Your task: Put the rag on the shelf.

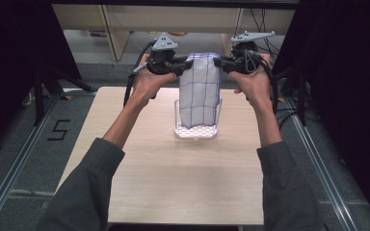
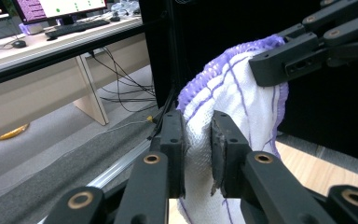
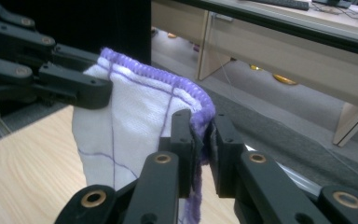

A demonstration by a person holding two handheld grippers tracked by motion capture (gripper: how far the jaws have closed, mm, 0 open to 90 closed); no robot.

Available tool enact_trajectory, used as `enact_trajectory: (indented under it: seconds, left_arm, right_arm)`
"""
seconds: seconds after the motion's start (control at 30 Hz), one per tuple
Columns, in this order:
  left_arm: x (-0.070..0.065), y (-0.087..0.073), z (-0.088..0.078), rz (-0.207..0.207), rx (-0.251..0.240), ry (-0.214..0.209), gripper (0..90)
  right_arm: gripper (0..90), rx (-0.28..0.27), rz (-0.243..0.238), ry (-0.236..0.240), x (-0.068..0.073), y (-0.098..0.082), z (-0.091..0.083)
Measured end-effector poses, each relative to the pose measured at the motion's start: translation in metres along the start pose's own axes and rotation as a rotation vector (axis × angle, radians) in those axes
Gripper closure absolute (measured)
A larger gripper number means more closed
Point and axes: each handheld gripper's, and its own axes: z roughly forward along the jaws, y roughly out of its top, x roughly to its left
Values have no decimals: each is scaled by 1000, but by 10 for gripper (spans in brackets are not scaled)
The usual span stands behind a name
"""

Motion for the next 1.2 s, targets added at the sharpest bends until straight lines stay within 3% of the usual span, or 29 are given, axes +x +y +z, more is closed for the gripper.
enact_trajectory:
  seconds: [0.27, 0.33, 0.43, 0.63, 0.87, 1.0, 1.13, 1.2]
  left_arm:
    - [17, -13, 21, -72, -4, 5, 754]
    - [21, -16, 26, -64, 6, 10, 750]
    - [28, -21, 33, -102, -7, 5, 743]
    - [40, -34, 51, -140, 10, -3, 728]
    - [48, -57, 69, -186, 46, 25, 725]
    - [49, -70, 77, -202, 89, 40, 725]
    - [51, -82, 82, -215, 126, 47, 704]
    - [53, -84, 83, -238, 138, 52, 625]
  right_arm:
    - [814, 16, 54, 7, -15, 0, 27]
    - [812, 21, 68, 9, -17, 0, 33]
    - [810, 28, 108, 6, -22, -3, 44]
    - [801, 73, 154, -11, -32, -12, 66]
    - [792, 113, 168, -39, -39, -23, 89]
    - [782, 144, 159, -50, -41, -30, 102]
    - [675, 180, 188, -88, -41, -38, 110]
    - [580, 167, 203, -98, -44, -41, 113]
